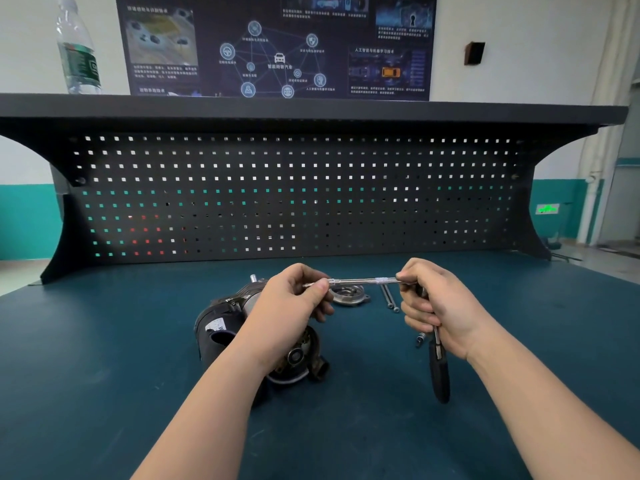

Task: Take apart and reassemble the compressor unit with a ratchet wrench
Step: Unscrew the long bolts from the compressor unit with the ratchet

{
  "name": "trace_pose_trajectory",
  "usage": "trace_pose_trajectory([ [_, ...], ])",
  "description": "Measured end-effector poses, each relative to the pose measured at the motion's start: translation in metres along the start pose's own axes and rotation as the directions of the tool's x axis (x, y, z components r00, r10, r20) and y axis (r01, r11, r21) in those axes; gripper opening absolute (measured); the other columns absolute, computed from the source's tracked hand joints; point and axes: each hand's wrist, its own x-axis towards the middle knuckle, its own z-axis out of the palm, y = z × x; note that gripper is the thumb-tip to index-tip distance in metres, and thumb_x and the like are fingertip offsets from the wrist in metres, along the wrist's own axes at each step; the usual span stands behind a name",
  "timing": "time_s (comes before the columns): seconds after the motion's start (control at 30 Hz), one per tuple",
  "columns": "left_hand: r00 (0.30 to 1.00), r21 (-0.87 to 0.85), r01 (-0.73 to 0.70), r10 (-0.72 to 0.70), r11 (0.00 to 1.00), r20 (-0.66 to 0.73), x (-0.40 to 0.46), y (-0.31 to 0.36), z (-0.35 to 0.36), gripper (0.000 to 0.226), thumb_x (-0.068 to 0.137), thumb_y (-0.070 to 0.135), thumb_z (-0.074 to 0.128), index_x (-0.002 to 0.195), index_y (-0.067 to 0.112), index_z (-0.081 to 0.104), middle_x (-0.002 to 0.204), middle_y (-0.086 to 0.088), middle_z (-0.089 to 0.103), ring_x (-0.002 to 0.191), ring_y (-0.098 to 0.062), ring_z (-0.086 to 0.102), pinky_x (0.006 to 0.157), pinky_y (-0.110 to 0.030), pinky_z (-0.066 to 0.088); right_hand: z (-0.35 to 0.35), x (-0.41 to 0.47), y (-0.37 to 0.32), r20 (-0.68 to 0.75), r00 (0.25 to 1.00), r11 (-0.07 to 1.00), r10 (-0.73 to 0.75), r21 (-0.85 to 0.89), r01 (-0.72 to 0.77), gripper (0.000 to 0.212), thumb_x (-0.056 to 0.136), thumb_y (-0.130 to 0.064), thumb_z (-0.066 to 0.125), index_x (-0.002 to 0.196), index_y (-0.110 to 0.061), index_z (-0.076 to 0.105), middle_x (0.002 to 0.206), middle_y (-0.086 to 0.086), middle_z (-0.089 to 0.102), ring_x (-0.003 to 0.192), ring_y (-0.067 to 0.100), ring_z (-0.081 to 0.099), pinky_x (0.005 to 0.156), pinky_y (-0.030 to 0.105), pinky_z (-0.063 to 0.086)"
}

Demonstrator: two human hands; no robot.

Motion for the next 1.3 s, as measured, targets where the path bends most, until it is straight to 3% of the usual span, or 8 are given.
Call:
trace_pose_trajectory([
  [0.1, 0.994, -0.077, 0.031, -0.039, 0.997, -0.100, 0.002, 0.000, 0.007, 0.018, 0.095, 0.016, 0.052, 0.079, 0.011, 0.059, 0.058, 0.006, 0.057, 0.052, -0.008, 0.052, 0.053, -0.021, 0.041, 0.007, -0.002, 0.000, -0.033, 0.999, 1.000, -0.027, 0.009, 0.027, 0.028, 0.085, -0.007, 0.046, 0.059, -0.015, 0.041, 0.044, -0.001, 0.027, 0.036, 0.013, 0.018, 0.039, 0.021, 0.021],
  [0.17, 0.980, -0.308, 0.090, -0.138, 0.947, -0.140, 0.003, 0.001, 0.011, 0.017, 0.094, 0.014, 0.053, 0.077, 0.010, 0.057, 0.055, 0.004, 0.052, 0.046, -0.006, 0.047, 0.047, -0.017, 0.039, 0.013, -0.004, -0.001, -0.026, 0.999, 0.999, -0.041, 0.020, 0.042, 0.031, 0.087, -0.006, 0.047, 0.058, -0.014, 0.042, 0.043, -0.001, 0.027, 0.036, 0.012, 0.018, 0.040, 0.019, 0.021],
  [0.33, 0.929, -0.827, 0.184, -0.370, 0.532, -0.032, 0.005, 0.011, 0.012, 0.017, 0.089, 0.020, 0.058, 0.078, 0.007, 0.058, 0.056, 0.004, 0.045, 0.040, -0.004, 0.042, 0.038, -0.012, 0.033, 0.036, -0.017, -0.001, -0.062, 0.962, 0.945, -0.265, -0.213, 0.247, 0.034, 0.083, -0.029, 0.069, 0.056, -0.018, 0.051, 0.042, -0.007, 0.031, 0.040, 0.014, 0.022, 0.045, 0.025, 0.019],
  [0.5, 0.920, -0.877, 0.223, -0.389, 0.426, 0.045, 0.001, 0.014, 0.009, 0.023, 0.093, 0.030, 0.053, 0.081, 0.013, 0.064, 0.057, 0.003, 0.058, 0.054, -0.009, 0.053, 0.055, -0.020, 0.040, 0.055, -0.031, 0.006, -0.032, 0.732, 0.609, -0.680, -0.580, 0.541, 0.030, 0.078, -0.030, 0.072, 0.061, -0.012, 0.055, 0.047, 0.000, 0.043, 0.043, 0.008, 0.032, 0.046, 0.010, 0.025],
  [0.63, 0.915, -0.917, 0.202, -0.401, 0.343, 0.052, 0.000, 0.019, 0.007, 0.022, 0.094, 0.022, 0.053, 0.079, 0.010, 0.064, 0.071, -0.002, 0.069, 0.077, -0.015, 0.064, 0.079, -0.027, 0.046, 0.065, -0.034, 0.011, 0.093, 0.582, 0.346, -0.808, -0.724, 0.596, 0.033, 0.084, -0.026, 0.067, 0.063, -0.006, 0.052, 0.048, -0.007, 0.036, 0.045, 0.007, 0.028, 0.046, 0.015, 0.025],
  [0.77, 0.916, -0.924, 0.195, -0.397, 0.329, 0.053, -0.001, 0.021, 0.004, 0.022, 0.094, 0.018, 0.052, 0.079, 0.006, 0.062, 0.069, -0.005, 0.067, 0.077, -0.019, 0.065, 0.073, -0.030, 0.048, 0.077, -0.039, 0.015, 0.141, 0.471, 0.188, -0.871, -0.790, 0.584, 0.038, 0.088, -0.026, 0.059, 0.059, -0.004, 0.048, 0.048, -0.003, 0.035, 0.041, 0.017, 0.031, 0.038, 0.025, 0.031],
  [0.97, 0.931, -0.919, 0.185, -0.361, 0.348, 0.051, -0.001, 0.024, 0.006, 0.022, 0.095, 0.019, 0.051, 0.079, 0.007, 0.061, 0.068, -0.005, 0.066, 0.067, -0.017, 0.068, 0.072, -0.029, 0.049, 0.077, -0.040, 0.019, 0.043, 0.505, 0.317, -0.862, -0.731, 0.604, 0.037, 0.087, -0.027, 0.060, 0.059, -0.005, 0.049, 0.046, 0.000, 0.037, 0.042, 0.015, 0.032, 0.040, 0.021, 0.028],
  [1.3, 0.919, -0.882, 0.185, -0.394, 0.434, -0.001, -0.002, 0.024, 0.007, 0.026, 0.097, 0.020, 0.048, 0.077, 0.006, 0.059, 0.062, -0.004, 0.064, 0.069, -0.018, 0.065, 0.069, -0.028, 0.049, 0.070, -0.037, 0.015, 0.114, 0.485, 0.240, -0.867, -0.758, 0.606, 0.038, 0.087, -0.025, 0.060, 0.057, -0.006, 0.048, 0.050, -0.008, 0.030, 0.043, 0.010, 0.027, 0.044, 0.016, 0.024],
])
